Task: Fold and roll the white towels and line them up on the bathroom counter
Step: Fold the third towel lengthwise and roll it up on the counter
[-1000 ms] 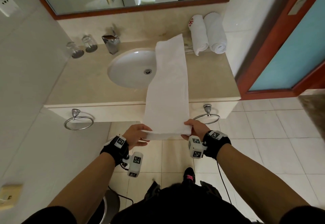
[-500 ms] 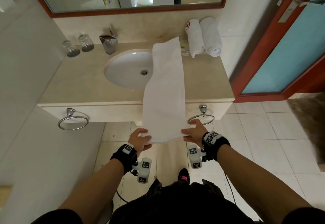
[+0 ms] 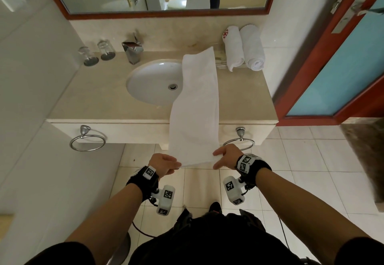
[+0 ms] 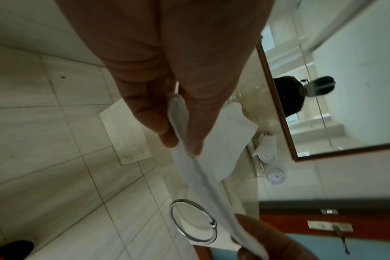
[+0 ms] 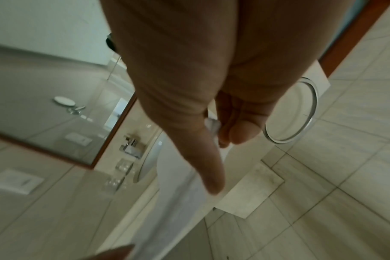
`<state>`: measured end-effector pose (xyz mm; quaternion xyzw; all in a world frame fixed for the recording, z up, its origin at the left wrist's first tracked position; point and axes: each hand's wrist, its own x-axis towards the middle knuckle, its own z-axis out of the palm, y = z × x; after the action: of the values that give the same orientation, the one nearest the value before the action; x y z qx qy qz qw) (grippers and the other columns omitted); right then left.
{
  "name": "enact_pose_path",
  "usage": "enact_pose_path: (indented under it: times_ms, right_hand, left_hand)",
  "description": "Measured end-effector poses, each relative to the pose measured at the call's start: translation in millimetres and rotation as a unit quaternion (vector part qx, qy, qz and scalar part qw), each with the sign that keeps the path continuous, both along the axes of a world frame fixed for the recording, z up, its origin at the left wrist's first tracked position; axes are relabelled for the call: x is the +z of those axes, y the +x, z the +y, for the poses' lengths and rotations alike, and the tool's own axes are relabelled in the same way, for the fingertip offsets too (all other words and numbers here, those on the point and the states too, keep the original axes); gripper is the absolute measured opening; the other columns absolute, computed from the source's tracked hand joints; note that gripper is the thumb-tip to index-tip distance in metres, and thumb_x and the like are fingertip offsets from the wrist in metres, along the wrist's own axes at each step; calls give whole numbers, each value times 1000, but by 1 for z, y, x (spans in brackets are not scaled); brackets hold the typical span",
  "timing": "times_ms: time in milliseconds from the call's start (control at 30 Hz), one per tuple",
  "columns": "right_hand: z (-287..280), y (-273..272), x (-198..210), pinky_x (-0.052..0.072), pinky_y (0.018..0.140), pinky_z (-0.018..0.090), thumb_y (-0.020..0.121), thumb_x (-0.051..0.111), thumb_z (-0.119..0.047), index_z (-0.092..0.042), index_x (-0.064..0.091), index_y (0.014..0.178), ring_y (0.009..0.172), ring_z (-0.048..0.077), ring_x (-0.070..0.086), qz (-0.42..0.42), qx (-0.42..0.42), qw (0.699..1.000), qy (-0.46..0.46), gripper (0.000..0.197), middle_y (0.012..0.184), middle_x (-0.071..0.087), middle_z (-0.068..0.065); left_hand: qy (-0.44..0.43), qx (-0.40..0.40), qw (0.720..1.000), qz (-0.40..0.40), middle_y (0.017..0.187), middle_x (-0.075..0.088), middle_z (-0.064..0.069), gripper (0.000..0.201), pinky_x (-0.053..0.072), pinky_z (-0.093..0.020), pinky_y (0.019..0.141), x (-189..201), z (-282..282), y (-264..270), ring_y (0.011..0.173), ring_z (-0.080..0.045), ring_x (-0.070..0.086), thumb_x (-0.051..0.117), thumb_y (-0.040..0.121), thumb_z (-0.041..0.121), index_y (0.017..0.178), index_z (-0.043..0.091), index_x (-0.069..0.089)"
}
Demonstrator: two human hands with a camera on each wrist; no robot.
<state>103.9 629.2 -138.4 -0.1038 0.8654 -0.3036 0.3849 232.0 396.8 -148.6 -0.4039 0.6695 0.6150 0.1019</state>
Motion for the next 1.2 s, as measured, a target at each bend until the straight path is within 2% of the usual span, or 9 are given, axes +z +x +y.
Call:
enact_pose_path:
  times_ms: [167,333,400,500,667,900,1033,1133,1200]
  right_hand:
    - [-5,3,-4,42,64,15,74,80,-9,-18,70,101,94,16,61,95,-14,995,21,30,99,59,-2]
    - [-4,-2,5,38,57,18,84,71,-25,-14,71,98,79,15,59,112,40,993,12,18,85,63,-2]
    - [-1,-7,7,48,56,20,87,67,-27,-16,69,96,70,15,62,81,34,996,8,14,79,66,1]
    - [0,-15,16,59,60,31,88,63,-28,-18,65,88,71,22,69,44,20,999,3,10,80,70,9]
    - [-11,-42,33,40,50,22,86,62,-22,-19,60,62,57,17,55,131,-28,991,-20,24,60,56,-2]
    - [-48,-134,49,42,63,25,89,60,-22,-17,57,85,79,24,59,164,25,986,-6,7,99,67,9]
    - [-92,-202,110,44,79,31,96,51,-25,-7,61,103,90,27,57,270,-47,953,-126,21,101,63,8]
    - [-114,-234,168,42,73,29,98,53,-21,-4,60,107,84,23,54,376,-98,881,-269,21,94,60,9]
    - [-118,-249,182,41,70,17,97,54,-20,-5,61,108,85,18,55,413,-84,847,-326,20,99,63,9]
  left_hand:
    - [-180,-139,972,-53,99,62,-2,44,47,-25,78,0,7,-2,89,-16,59,91,62,12,100,13,68]
    - [-266,-167,949,-24,75,61,3,14,40,-18,60,7,9,-7,69,-9,55,75,78,19,83,6,73]
    - [-252,-155,955,-3,75,55,12,20,33,-11,58,8,6,-10,66,1,48,73,82,21,92,3,71]
    - [-233,-151,960,31,102,62,8,30,38,-7,55,14,1,-17,67,0,61,71,86,23,111,7,67]
    - [-164,-114,977,74,85,70,-15,14,59,-32,56,37,1,-52,63,-25,72,60,94,17,99,7,68]
    - [-82,-17,985,150,80,63,-15,18,50,-28,56,69,-21,-139,56,-26,62,53,95,-1,88,12,65]
    - [-108,86,952,274,72,63,-5,23,49,-26,59,128,-50,-207,59,-20,62,48,98,3,85,12,64]
    - [-253,90,891,365,82,66,0,11,52,-39,78,175,-67,-245,83,-33,66,63,87,34,82,39,70]
    - [-289,84,872,385,87,67,-1,6,52,-45,83,183,-72,-260,93,-39,65,66,82,43,83,48,69]
